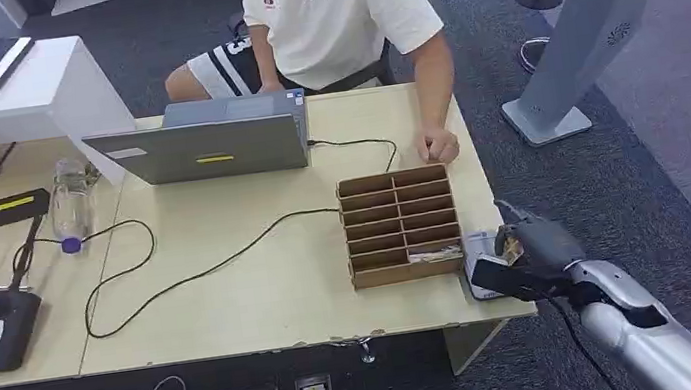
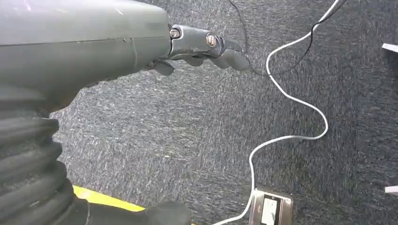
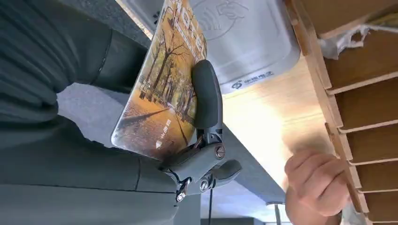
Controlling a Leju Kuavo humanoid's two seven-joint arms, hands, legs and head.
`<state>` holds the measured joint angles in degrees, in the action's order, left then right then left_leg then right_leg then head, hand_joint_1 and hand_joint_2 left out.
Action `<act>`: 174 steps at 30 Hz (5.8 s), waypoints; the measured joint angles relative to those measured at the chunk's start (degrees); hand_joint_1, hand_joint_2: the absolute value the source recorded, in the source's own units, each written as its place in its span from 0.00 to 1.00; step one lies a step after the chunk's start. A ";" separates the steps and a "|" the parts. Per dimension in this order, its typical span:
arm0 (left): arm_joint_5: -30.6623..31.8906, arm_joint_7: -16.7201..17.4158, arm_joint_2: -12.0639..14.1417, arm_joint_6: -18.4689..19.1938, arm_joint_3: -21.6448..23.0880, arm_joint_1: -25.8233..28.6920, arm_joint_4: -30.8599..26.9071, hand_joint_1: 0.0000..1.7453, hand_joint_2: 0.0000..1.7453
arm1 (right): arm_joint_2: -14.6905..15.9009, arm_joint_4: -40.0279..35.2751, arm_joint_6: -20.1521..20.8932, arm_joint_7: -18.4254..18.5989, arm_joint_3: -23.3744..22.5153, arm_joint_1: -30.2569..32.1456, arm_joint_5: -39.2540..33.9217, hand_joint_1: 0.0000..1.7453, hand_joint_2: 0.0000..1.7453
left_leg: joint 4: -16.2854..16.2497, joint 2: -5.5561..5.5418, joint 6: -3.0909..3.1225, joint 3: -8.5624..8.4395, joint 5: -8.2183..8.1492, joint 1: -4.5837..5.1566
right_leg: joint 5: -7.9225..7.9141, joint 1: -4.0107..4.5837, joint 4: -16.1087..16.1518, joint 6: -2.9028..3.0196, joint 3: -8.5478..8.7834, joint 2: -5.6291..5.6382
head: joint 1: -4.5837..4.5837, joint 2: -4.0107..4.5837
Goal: Pass the card to the sensor for recognition and then transmit it.
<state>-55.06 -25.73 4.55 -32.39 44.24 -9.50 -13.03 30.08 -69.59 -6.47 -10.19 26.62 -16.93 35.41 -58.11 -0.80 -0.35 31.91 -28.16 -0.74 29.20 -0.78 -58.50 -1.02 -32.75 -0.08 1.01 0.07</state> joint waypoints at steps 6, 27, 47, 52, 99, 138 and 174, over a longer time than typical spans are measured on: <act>0.42 0.24 0.00 0.07 0.00 -0.04 0.00 0.00 1.00 | -0.02 -0.26 0.00 0.41 0.79 0.35 -0.46 1.00 1.00 | 0.00 0.00 0.00 -0.01 0.00 0.00 | 0.00 0.00 0.00 0.00 0.00 0.02 | 0.00 0.00; 1.55 0.44 0.33 0.59 0.35 -0.11 0.00 0.00 1.00 | -0.07 -1.44 -1.55 1.77 1.92 1.48 -0.66 1.00 1.00 | 0.00 0.05 0.00 -0.09 0.00 0.00 | -0.01 0.00 0.00 0.00 0.05 0.07 | 0.02 0.00; 1.55 0.61 0.46 0.18 0.37 -0.13 0.00 0.00 1.00 | 0.22 -1.33 -3.41 0.39 1.79 -2.12 -0.66 1.00 1.00 | 0.00 0.05 0.00 -0.06 0.01 0.01 | -0.02 -0.02 0.00 0.00 0.05 0.07 | 0.00 0.00; 1.55 -0.37 0.46 -0.24 0.37 -0.12 0.00 0.00 1.00 | 1.14 -1.33 -3.72 -1.58 -0.99 -6.81 1.40 1.00 1.00 | 0.00 0.04 0.00 -0.05 0.01 0.03 | -0.02 -0.04 0.00 -0.01 0.05 0.06 | 0.02 0.00; 4.90 0.00 0.13 0.52 3.30 -2.87 -0.70 0.00 1.00 | -15.45 32.29 -9.77 -16.41 -0.76 -42.66 7.32 1.00 1.00 | 0.00 -0.10 -0.01 0.20 0.08 0.00 | -0.04 0.00 -0.03 0.01 -0.09 -0.11 | 0.00 0.00; 4.46 0.02 0.13 0.44 3.34 -2.75 -0.81 0.00 1.00 | -18.64 41.22 -11.82 -16.20 1.44 -43.06 7.28 0.00 1.00 | -0.02 -0.09 -0.01 0.19 0.08 0.00 | -0.05 -0.01 -0.02 0.01 -0.10 -0.10 | 0.00 0.00; 4.46 0.02 0.15 0.44 3.61 -2.74 -0.85 0.00 1.00 | -18.71 41.57 -11.82 -16.22 2.45 -43.12 7.28 0.00 1.00 | -0.02 -0.09 -0.01 0.15 0.08 0.00 | -0.05 -0.01 -0.02 0.01 -0.09 -0.09 | 0.02 0.00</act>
<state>-50.60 -25.70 4.70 -31.95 47.84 -12.24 -13.88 11.37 -28.02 -18.29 -26.40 29.07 -60.05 42.69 -58.13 -0.89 -0.35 32.07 -28.08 -0.73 29.15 -0.79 -58.52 -1.01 -32.84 -0.17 1.03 0.07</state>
